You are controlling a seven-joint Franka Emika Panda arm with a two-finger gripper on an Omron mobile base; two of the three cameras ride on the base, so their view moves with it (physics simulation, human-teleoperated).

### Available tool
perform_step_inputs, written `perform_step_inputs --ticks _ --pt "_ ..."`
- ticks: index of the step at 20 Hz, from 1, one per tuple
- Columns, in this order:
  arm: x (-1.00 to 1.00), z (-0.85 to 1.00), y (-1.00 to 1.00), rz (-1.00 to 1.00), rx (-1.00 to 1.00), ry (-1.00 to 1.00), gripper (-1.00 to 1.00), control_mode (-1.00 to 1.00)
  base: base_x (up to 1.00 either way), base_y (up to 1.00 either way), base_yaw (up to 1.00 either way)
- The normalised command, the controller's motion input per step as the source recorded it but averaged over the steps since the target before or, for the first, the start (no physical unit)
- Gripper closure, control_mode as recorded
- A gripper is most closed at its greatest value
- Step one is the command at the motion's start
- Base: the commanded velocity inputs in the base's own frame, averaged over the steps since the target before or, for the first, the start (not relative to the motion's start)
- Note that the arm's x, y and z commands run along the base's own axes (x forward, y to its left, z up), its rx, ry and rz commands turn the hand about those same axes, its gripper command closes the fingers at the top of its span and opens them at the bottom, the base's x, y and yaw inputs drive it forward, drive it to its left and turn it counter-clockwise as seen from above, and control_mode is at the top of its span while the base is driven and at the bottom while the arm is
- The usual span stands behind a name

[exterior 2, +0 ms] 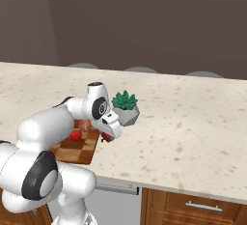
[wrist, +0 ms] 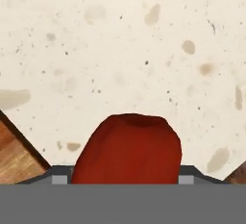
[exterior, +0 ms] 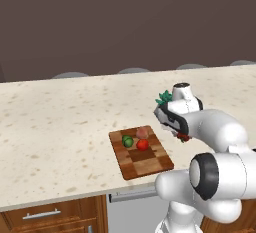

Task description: Place the avocado, onion, tomato, and bell pepper on the cutting board.

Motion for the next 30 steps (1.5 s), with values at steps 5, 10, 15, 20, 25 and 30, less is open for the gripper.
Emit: perform_step_inputs --ticks 5,10,15,20,25,30 --pt "-0.10 -0.10 0.66 0.31 0.00 0.08 1.00 -1.00 0.00 0.00 0.00" --pt "-0.19 -0.12 0.78 0.24 0.00 0.08 1.00 -1.00 0.00 0.00 0.00" --pt "-0.22 -0.21 0.47 0.21 0.00 0.06 1.00 -1.00 0.00 0.00 0.00" --pt "0.00 -0.12 0.04 0.10 0.00 0.04 1.00 -1.00 0.00 0.00 0.00" --pt "0.03 -0.19 0.08 0.05 0.00 0.05 1.00 -1.00 0.00 0.00 0.00" --pt "0.13 -0.17 0.22 0.06 0.00 0.11 1.00 -1.00 0.00 0.00 0.00"
